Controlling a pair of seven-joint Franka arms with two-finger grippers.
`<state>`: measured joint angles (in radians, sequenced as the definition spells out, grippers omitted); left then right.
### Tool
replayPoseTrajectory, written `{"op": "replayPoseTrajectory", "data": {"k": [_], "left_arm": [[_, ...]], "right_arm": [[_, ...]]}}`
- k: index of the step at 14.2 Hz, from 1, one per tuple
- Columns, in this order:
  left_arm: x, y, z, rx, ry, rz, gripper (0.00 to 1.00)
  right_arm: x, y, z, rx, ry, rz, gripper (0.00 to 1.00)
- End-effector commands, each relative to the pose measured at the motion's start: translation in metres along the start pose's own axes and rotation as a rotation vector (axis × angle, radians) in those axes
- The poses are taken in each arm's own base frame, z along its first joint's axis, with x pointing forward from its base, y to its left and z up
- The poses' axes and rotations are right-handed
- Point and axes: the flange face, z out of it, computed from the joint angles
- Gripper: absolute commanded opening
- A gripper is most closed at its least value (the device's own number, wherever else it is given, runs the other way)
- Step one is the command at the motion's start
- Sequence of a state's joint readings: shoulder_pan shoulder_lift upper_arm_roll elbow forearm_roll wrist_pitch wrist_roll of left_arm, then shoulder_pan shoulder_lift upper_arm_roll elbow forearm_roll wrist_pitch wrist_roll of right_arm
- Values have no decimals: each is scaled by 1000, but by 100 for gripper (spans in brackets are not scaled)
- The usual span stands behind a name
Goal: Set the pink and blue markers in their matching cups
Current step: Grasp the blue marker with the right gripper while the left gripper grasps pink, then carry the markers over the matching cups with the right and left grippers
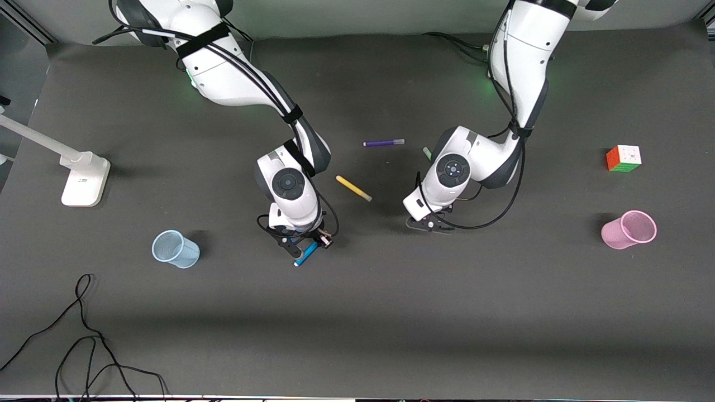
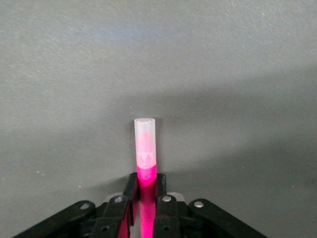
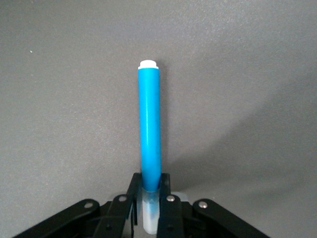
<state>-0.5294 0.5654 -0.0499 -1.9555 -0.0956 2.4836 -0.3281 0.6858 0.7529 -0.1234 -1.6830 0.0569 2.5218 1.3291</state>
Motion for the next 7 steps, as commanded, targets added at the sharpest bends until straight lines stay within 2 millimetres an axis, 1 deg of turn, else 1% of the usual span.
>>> {"op": "replayPoseTrajectory", "data": {"k": [1, 2, 4, 6, 7], "left_arm": [[0, -14, -49, -4, -7, -20, 0], [1, -23, -77, -5, -12, -35, 0], [-7, -39, -134, 2, -50, -44, 0], [-20, -62, -189, 3, -83, -19, 0], [-25, -78, -211, 1, -92, -15, 0]], "right_arm": [[1, -1, -1, 3, 0, 2, 13], [1, -1, -2, 5, 0, 2, 13], [1, -1, -2, 5, 0, 2, 13], [2, -2, -3, 8, 0, 4, 13], [2, -2, -5, 9, 1, 4, 13]]}}
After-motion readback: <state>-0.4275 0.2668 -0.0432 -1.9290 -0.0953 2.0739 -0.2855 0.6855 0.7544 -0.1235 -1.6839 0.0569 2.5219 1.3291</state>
